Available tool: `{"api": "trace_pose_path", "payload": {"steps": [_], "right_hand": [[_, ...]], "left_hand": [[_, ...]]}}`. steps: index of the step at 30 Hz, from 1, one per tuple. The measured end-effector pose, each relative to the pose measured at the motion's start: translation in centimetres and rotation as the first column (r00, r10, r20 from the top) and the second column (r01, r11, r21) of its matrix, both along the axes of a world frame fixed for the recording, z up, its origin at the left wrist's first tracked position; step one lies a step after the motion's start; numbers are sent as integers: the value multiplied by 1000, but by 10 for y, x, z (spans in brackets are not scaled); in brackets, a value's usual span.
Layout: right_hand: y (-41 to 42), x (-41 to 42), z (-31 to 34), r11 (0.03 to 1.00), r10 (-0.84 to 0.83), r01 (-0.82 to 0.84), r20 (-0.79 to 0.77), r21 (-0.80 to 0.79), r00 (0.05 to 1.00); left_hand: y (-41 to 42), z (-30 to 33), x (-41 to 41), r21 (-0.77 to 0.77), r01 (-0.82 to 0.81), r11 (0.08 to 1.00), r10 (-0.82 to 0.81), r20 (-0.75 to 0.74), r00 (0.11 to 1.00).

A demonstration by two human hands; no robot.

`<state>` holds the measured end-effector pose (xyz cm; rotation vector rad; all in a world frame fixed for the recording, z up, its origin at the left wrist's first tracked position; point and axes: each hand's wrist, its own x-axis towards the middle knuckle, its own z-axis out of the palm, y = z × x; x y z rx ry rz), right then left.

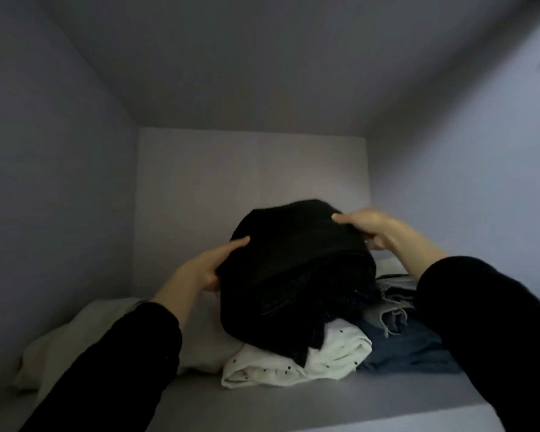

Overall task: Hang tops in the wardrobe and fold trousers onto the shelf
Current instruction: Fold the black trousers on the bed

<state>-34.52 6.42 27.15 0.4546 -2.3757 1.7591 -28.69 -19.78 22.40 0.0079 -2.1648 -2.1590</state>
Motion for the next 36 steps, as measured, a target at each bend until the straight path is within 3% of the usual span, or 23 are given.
{"api": "trace_pose_path", "payload": {"steps": [2, 3, 5, 8, 9, 12, 15, 18, 20, 23, 27, 33, 36], "right_hand": [[-17, -21, -25, 970, -55, 67, -60, 233, 997], [-23, -28, -35, 945, -39, 66, -91, 320, 995], [-32, -37, -46, 915, 17, 65, -199, 397, 980], [-43, -29, -56, 891, 82, 79, -330, 447, 941], [-46, -26, -62, 859, 120, 76, -342, 507, 932], [-46, -18, -81, 645, 234, 80, -296, 760, 926], [-43, -4, -86, 547, 281, 96, -290, 832, 915], [-31, 16, -89, 530, 328, 117, -331, 840, 885], [-22, 33, -98, 540, 373, 124, -369, 832, 851], [-23, 80, -131, 651, 459, 30, -426, 758, 780], [-39, 164, -182, 650, 569, -1, -486, 760, 664], [-52, 293, -257, 510, 768, -177, -353, 842, 534], [-55, 370, -301, 412, 847, -233, -276, 881, 455]], "left_hand": [[-11, -23, -17, -218, -82, 972, 109, 113, 988], [-15, -28, -22, -387, -161, 908, 215, 99, 972], [-16, -26, -28, -633, -340, 696, 355, -108, 929], [3, -8, -22, -755, -408, 514, 159, -384, 910], [14, -7, -18, -811, -348, 471, 44, -372, 927], [40, -35, -15, -941, -70, 330, -158, -128, 979], [43, -52, -9, -954, -107, 279, -92, -138, 986], [42, -53, 24, -902, -305, 305, 71, -298, 952], [43, -63, 61, -835, -431, 342, 108, -421, 901], [50, -102, 137, -759, -559, 336, 177, -532, 828], [61, -155, 230, -722, -638, 269, 334, -551, 765], [99, -245, 391, -741, -663, 109, 545, -513, 663], [127, -302, 466, -740, -665, 101, 642, -463, 612]]}}
